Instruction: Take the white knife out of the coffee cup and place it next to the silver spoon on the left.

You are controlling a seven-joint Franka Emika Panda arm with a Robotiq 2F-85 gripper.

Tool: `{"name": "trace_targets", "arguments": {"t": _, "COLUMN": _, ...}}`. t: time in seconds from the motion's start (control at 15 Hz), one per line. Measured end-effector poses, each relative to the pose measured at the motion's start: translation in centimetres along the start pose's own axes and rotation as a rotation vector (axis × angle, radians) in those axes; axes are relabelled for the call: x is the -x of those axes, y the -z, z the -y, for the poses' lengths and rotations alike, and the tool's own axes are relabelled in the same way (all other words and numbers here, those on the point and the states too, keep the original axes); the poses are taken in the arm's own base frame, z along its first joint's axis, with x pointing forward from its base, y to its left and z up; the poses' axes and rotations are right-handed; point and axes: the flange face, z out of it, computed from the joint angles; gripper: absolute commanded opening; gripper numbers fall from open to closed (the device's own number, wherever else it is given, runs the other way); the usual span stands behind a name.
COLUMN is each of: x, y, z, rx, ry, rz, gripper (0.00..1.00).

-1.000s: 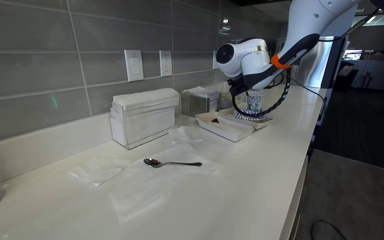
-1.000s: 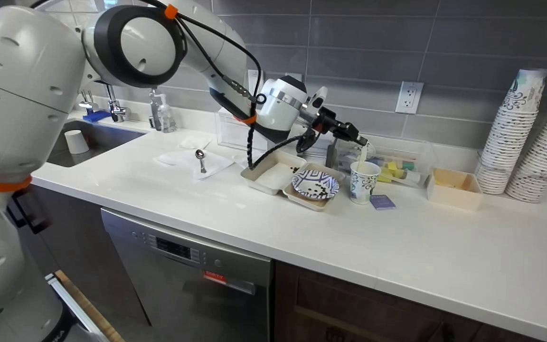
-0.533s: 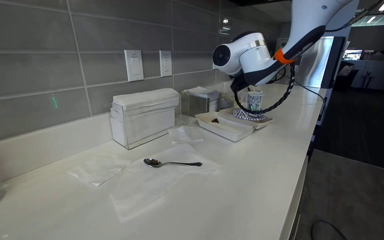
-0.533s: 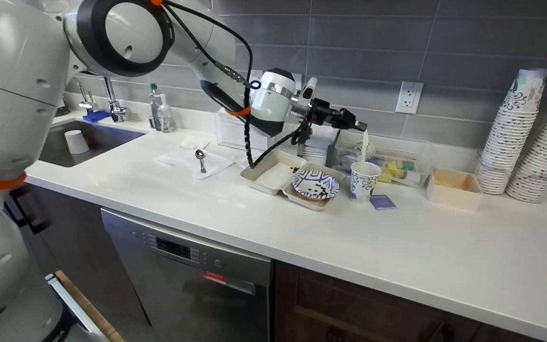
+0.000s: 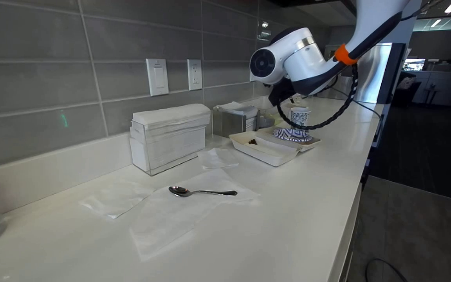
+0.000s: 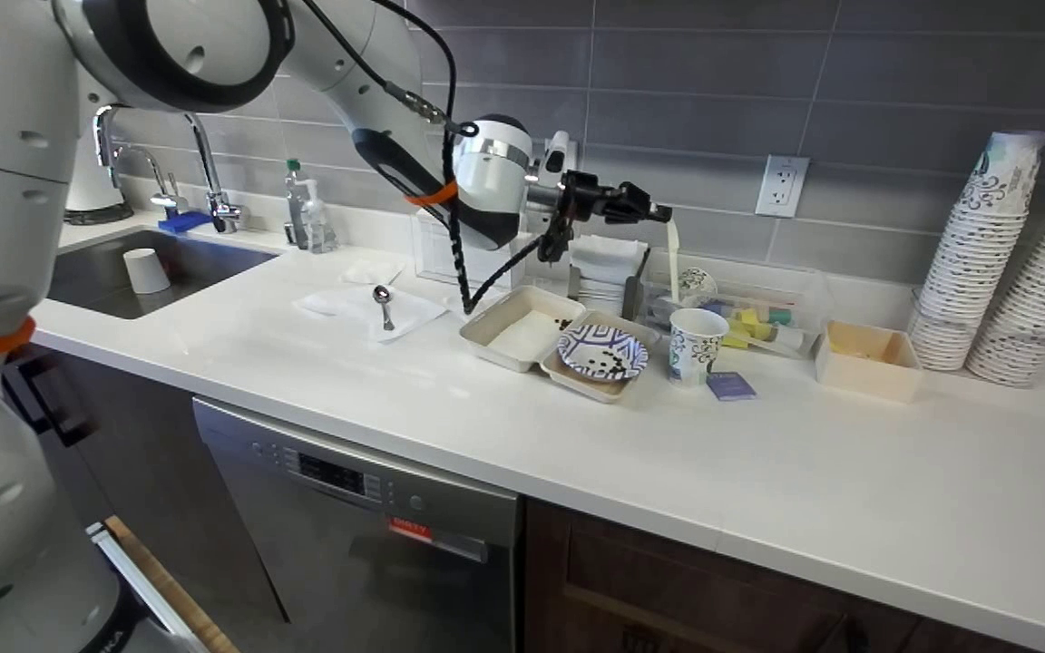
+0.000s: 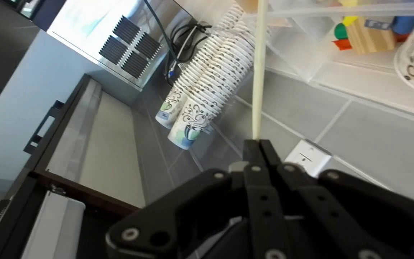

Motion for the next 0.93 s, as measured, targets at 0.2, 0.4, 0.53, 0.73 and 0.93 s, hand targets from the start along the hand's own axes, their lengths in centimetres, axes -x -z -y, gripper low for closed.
{"name": "trace_targets", "arguments": {"t": 0.2, "x": 0.4, "y": 3.6, "z": 1.5, "rx": -0.111, "ry": 0.041, "rz": -0.017, "gripper": 0.01}}
{"name": "trace_targets", "arguments": {"t": 0.4, "x": 1.5, "y": 6.9, "z": 2.8, "rx": -0.201, "ry": 0.142, "rz": 0.000, "gripper": 0.03}}
{"name": "trace_targets", "arguments": {"t": 0.53, "x": 1.9, "y": 8.5, "z": 3.1, "rx": -0.266, "ry": 0.190, "rz": 0.032, "gripper": 0.03}}
{"name": "trace_targets", "arguments": {"t": 0.73, "x": 1.8, "y": 8.8, "z": 2.6, "rx": -0.282, "ry": 0.204, "rz": 0.038, "gripper": 0.01}}
{"name": "trace_targets", "arguments": {"t": 0.93, "x": 1.8, "y": 8.9, "z": 2.5, "rx": -0.292, "ry": 0.204, "rz": 0.038, "gripper": 0.01}}
